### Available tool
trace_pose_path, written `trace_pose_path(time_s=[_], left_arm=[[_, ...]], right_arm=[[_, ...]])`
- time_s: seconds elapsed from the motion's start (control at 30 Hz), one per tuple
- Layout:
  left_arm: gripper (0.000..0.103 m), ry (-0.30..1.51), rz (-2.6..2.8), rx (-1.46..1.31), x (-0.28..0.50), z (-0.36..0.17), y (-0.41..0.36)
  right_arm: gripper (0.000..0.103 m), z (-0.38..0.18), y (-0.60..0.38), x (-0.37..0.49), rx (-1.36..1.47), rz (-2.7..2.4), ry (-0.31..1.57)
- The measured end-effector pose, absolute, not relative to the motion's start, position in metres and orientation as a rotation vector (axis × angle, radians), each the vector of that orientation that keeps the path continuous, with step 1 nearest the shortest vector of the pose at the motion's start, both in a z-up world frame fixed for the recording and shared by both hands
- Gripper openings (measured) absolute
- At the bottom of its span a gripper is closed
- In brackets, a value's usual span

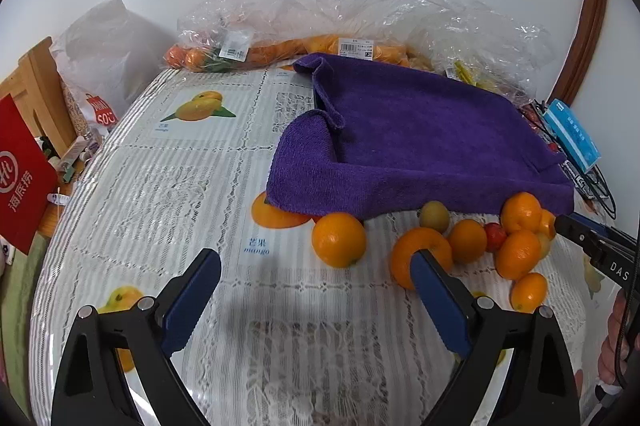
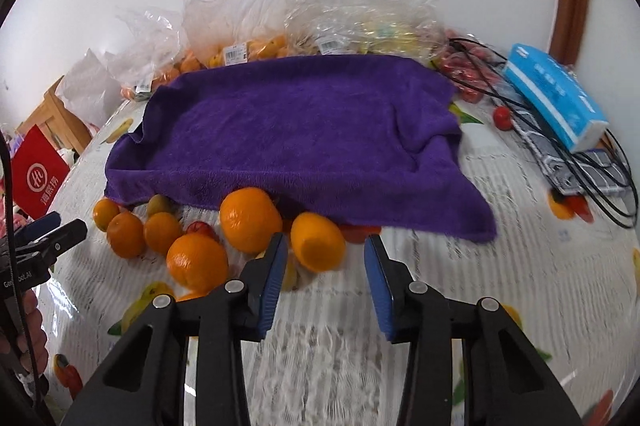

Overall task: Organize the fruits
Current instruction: 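Grasp an orange with the right tool while the left tool grasps another orange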

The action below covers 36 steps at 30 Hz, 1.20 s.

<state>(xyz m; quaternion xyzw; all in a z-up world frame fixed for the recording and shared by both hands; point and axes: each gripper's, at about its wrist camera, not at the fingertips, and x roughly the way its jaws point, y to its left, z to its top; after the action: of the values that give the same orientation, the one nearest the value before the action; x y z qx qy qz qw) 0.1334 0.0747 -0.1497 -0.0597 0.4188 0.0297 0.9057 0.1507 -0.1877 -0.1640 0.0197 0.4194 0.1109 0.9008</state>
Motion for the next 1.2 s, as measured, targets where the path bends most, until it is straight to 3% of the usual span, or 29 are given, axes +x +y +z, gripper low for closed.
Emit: trace_pose_path(time_s=[0.17,0.6,0.67,0.83,1.07,1.13,1.2], left_arm=[[0.095,0.866,0.045,-0.137,0.14,-0.156,0.077],[0.093,0.862,0.024,-0.154,0.147,-0.16,0.081],[0.089,0.864,0.027,-0.157,0.149,-0.161,0.081],[0.067,0.879,0.029,-0.18,0.155,-0.165,0.087],[0.052,0.898,0.008,-0.155,0.164,-0.174,0.075],[0.034,0.891,0.007,-0.129,0.164,-0.175,0.07],[0.034,0.887,0.002,-0.111,0.164,-0.175,0.067]], right_arm=[[0.034,-0.173,-0.185,0.165,0.027,0.237,0.889],[0.034,-0.192,-0.195,0.181,0.049,0.253,0.93],[0.033,-0.193,-0.196,0.184,0.048,0.25,0.927],[0.033,-0.192,-0.195,0.179,0.012,0.248,0.89],[0.033,-0.195,-0.195,0.173,-0.009,0.257,0.875],[0.033,-0.196,-0.195,0.172,-0.006,0.254,0.876],[0.033,-0.196,-0.196,0.172,-0.002,0.256,0.872]])
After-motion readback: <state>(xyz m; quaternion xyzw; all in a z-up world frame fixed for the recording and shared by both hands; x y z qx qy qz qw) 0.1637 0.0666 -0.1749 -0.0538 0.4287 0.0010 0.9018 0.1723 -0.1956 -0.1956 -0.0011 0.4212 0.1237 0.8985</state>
